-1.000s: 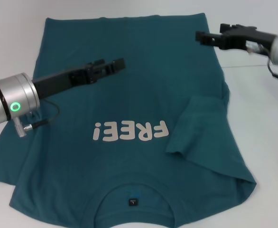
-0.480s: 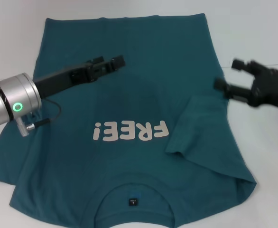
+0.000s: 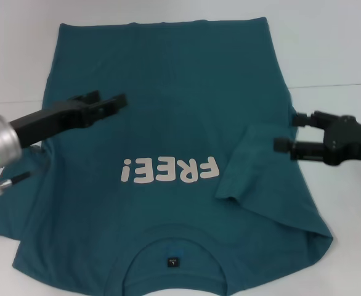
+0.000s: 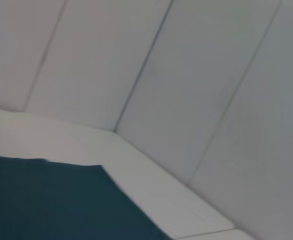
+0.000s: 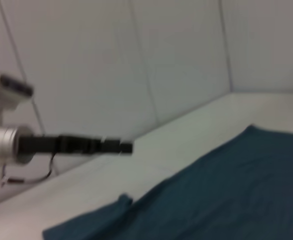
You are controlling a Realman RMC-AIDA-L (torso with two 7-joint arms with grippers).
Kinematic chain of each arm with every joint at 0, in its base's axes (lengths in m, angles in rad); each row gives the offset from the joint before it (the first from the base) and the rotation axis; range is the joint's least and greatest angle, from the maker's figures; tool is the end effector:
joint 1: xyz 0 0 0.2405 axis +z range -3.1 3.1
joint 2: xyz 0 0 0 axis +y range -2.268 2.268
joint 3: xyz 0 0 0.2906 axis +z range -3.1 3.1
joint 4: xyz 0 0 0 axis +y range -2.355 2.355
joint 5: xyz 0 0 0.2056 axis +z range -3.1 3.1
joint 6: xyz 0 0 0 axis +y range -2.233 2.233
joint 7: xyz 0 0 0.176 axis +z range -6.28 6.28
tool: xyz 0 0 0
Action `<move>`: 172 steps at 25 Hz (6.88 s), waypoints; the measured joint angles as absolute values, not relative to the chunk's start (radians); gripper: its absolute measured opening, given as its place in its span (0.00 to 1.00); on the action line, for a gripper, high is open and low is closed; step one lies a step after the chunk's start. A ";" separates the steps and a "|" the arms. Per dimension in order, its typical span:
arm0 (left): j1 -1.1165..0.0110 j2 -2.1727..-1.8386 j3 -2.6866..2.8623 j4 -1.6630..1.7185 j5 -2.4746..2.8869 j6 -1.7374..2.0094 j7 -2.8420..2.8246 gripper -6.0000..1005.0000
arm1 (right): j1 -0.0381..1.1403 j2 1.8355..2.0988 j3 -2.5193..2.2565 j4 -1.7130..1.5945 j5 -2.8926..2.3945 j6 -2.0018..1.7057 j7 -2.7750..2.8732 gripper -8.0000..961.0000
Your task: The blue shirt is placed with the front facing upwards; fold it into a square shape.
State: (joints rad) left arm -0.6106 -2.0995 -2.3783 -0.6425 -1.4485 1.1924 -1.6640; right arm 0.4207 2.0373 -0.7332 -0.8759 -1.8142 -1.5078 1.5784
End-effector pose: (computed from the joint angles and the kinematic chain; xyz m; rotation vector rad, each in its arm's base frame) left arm -0.2394 0.4340 -0.0271 -2.2911 -0.9711 -0.9339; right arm 0.2824 0.3673 0.0233 -2.4866 0.6965 0.7550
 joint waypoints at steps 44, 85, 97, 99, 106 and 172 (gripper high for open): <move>-0.545 -2.073 -2.362 -0.983 -0.981 1.104 -2.390 0.84 | 0.527 2.086 -0.877 -0.844 -1.843 -1.218 1.653 0.98; -0.529 -2.065 -2.374 -1.045 -0.627 1.180 -2.516 0.84 | 0.553 2.089 -0.870 -0.694 -1.716 -1.204 1.642 0.98; -0.521 -2.085 -2.386 -1.060 -0.619 1.119 -2.500 0.84 | 0.554 2.089 -0.870 -0.687 -1.715 -1.201 1.639 0.98; -0.517 -2.085 -2.381 -1.063 -0.618 1.111 -2.495 0.84 | 0.553 2.089 -0.870 -0.687 -1.709 -1.201 1.639 0.98; -0.522 -2.090 -2.357 -1.055 -0.599 1.109 -2.479 0.84 | 0.554 2.089 -0.870 -0.684 -1.704 -1.188 1.638 0.98; -0.621 -1.911 -2.480 -0.690 -0.635 1.156 -2.393 0.84 | 0.565 2.089 -0.882 -0.618 -1.703 -1.182 1.625 0.98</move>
State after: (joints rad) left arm -0.6212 -1.9110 -2.4802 -0.6904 -0.6355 1.1561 -2.3930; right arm 0.5654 2.0891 -0.8820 -0.6176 -1.7026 -1.1815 1.6253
